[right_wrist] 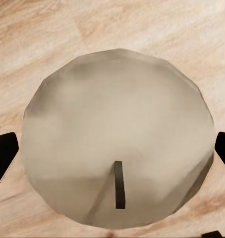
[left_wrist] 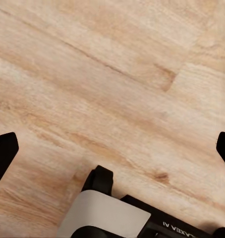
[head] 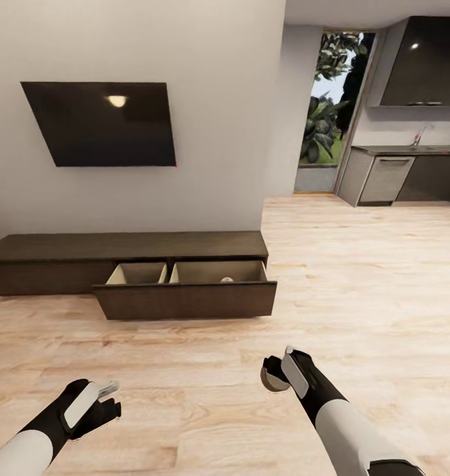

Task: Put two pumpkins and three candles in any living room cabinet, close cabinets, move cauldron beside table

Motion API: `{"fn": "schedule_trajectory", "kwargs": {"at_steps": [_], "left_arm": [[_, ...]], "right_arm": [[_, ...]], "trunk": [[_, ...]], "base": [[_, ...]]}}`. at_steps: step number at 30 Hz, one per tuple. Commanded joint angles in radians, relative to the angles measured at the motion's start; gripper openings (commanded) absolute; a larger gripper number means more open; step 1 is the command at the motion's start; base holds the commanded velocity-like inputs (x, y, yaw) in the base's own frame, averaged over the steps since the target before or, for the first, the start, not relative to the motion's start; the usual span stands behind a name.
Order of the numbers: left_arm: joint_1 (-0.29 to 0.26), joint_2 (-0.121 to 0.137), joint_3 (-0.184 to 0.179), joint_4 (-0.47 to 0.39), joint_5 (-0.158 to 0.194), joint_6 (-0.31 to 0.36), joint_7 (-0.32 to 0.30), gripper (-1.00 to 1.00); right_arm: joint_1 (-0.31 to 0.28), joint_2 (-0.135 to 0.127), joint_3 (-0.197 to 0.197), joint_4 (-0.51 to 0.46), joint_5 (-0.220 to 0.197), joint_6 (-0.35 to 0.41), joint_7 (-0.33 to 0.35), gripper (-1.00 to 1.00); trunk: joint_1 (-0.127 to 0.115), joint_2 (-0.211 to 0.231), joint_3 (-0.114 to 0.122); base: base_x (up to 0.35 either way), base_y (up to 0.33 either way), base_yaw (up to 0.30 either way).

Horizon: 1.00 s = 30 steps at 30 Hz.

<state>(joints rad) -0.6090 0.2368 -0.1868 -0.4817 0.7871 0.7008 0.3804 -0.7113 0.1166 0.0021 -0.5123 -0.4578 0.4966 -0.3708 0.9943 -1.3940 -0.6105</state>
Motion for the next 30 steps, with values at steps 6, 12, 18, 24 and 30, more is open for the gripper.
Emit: {"fn": "schedule_trajectory", "kwargs": {"at_steps": [6, 12, 18, 24, 30], "left_arm": [[0.0, -0.003, 0.0, 0.0, -0.001, -0.001, 0.0, 1.0], [0.0, -0.004, 0.0, 0.0, -0.001, -0.001, 0.0, 1.0], [0.0, -0.004, 0.0, 0.0, -0.001, -0.001, 0.0, 1.0], [0.0, -0.004, 0.0, 0.0, 0.0, -0.001, 0.0, 1.0], [0.0, -0.004, 0.0, 0.0, 0.0, -0.001, 0.0, 1.0]], "right_arm": [[0.0, 0.0, -0.008, 0.0, -0.006, -0.002, 0.0, -1.0], [0.0, 0.0, -0.011, 0.0, -0.007, 0.0, 0.0, -1.0], [0.0, 0.0, -0.01, 0.0, -0.007, 0.0, 0.0, -1.0], [0.0, 0.0, -0.006, 0.0, -0.007, 0.003, 0.0, -1.0], [0.0, 0.0, -0.008, 0.002, -0.007, 0.016, 0.001, -1.0]], "trunk": [[0.0, 0.0, 0.0], [0.0, 0.0, 0.0], [0.0, 0.0, 0.0], [0.0, 0.0, 0.0], [0.0, 0.0, 0.0]], "base": [[0.329, 0.0, 0.0], [0.329, 0.0, 0.0], [0.329, 0.0, 0.0], [0.329, 0.0, 0.0], [0.329, 0.0, 0.0]]}}
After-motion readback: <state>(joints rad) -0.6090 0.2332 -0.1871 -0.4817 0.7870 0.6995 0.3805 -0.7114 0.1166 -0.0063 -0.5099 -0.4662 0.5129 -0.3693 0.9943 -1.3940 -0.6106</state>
